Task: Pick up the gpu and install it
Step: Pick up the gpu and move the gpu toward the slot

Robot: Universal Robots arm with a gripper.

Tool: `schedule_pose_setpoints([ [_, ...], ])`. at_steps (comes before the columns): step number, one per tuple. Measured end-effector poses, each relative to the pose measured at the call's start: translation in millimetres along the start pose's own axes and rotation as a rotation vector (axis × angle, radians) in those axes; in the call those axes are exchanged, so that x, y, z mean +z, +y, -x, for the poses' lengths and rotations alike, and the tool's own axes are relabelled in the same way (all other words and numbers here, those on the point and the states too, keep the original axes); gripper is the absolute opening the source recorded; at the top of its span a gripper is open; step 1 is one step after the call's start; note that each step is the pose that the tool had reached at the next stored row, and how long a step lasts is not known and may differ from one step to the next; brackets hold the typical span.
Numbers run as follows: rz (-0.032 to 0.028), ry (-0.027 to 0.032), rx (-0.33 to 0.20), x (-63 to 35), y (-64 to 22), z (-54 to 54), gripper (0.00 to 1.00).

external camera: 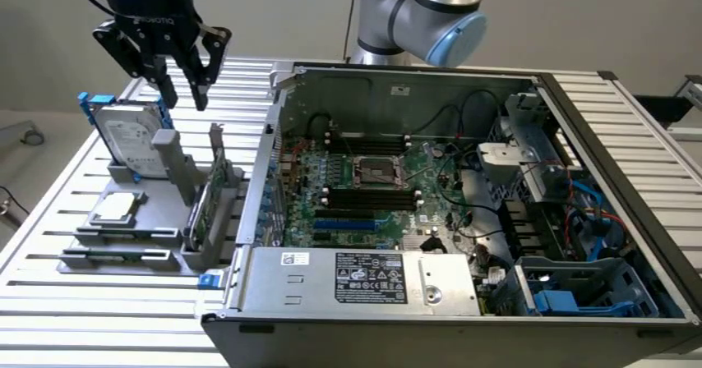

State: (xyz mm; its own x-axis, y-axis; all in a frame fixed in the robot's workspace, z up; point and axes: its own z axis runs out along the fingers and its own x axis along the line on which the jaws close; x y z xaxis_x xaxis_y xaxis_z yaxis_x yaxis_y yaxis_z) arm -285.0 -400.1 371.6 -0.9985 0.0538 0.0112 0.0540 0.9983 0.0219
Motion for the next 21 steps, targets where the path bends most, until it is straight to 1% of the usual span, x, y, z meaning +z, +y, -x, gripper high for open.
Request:
schedule_pose_setpoints([
  [4,-0.0001,0.0019,0.0,0.2,0.0,0.0,0.44],
  [16,-0.0002,0.0019,0.0,0.4,0.0,0.0,0.44],
  [19,-0.0001,0.0018,0.0,2.5,-0.1,-0.3,0.44],
  [21,-0.0005,0.0018,0.0,5.9,-0.2,-1.3,0.44],
])
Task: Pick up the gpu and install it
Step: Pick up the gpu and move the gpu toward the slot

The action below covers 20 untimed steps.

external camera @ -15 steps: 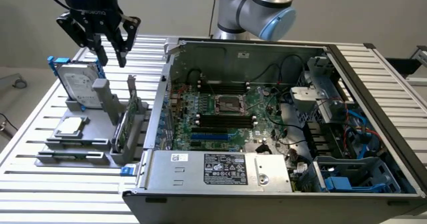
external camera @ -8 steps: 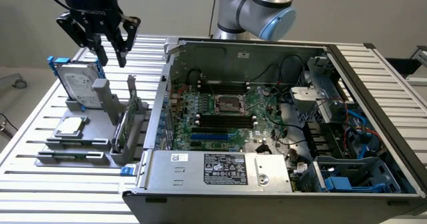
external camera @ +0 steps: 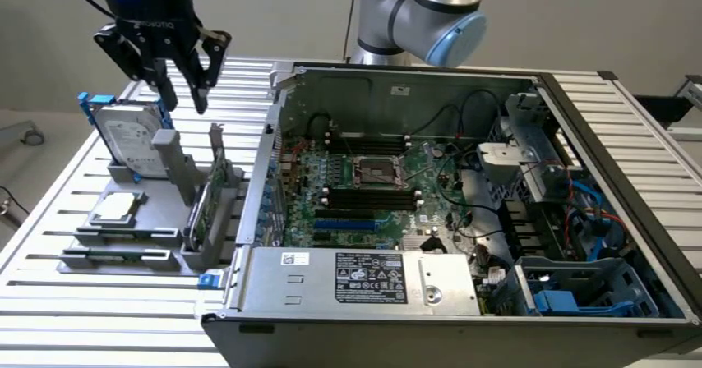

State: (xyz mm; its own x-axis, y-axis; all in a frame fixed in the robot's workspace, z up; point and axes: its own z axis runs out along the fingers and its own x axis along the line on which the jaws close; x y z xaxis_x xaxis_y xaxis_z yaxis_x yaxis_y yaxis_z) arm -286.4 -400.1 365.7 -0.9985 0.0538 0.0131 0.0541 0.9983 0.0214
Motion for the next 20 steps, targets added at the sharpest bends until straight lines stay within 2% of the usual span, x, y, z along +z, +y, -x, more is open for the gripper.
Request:
schedule_pose_setpoints([
  [5,0.0001,0.0,0.0,9.2,-0.8,-4.9,0.44],
  [11,0.0,0.0005,-0.002,19.9,-6.3,-6.3,0.44],
  [14,-0.0001,0.0047,-0.007,25.3,-13.1,-5.8,0.44],
  [20,0.0014,0.018,-0.014,35.8,-33.4,-4.6,0.44],
])
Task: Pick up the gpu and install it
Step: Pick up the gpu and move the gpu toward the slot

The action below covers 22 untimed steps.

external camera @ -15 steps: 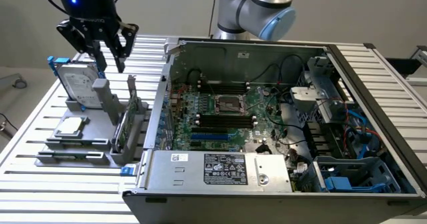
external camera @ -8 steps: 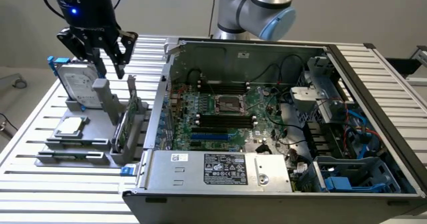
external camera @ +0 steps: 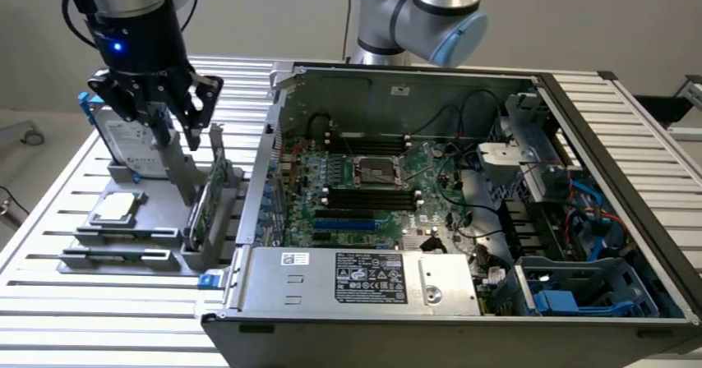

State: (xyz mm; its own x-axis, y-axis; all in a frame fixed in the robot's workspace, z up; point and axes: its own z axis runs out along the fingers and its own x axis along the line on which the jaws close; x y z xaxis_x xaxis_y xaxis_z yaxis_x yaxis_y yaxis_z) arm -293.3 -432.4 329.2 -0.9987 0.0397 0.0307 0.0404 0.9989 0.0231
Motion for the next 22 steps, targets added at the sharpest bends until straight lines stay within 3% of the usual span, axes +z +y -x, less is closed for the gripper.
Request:
schedule_pose_setpoints([
  [3,0.0004,0.0012,-0.004,5.2,-9.2,0.5,0.44],
  [6,0.0001,0.0015,-0.015,10.6,-12.5,1.6,0.44],
  [22,-0.0004,0.0019,-0.031,39.3,-13.5,10.0,0.44],
])
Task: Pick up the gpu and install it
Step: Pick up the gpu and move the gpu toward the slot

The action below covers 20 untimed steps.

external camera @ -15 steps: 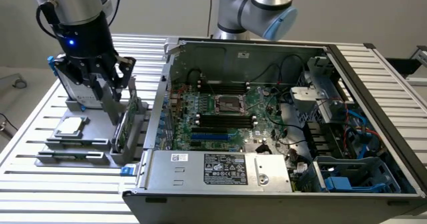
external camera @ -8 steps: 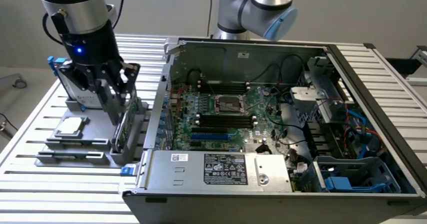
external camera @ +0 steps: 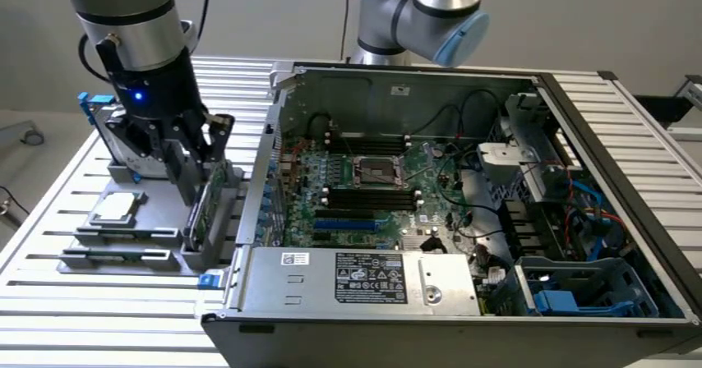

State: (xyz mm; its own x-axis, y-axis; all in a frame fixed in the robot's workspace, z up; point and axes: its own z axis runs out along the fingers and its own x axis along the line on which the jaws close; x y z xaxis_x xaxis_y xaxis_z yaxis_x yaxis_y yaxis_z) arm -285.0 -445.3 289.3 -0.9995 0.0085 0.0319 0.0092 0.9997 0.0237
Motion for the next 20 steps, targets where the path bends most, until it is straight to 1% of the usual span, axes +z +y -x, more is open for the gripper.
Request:
schedule_pose_setpoints([
  [20,-0.0002,0.0002,-0.006,36.4,-0.6,2.7,0.44],
])
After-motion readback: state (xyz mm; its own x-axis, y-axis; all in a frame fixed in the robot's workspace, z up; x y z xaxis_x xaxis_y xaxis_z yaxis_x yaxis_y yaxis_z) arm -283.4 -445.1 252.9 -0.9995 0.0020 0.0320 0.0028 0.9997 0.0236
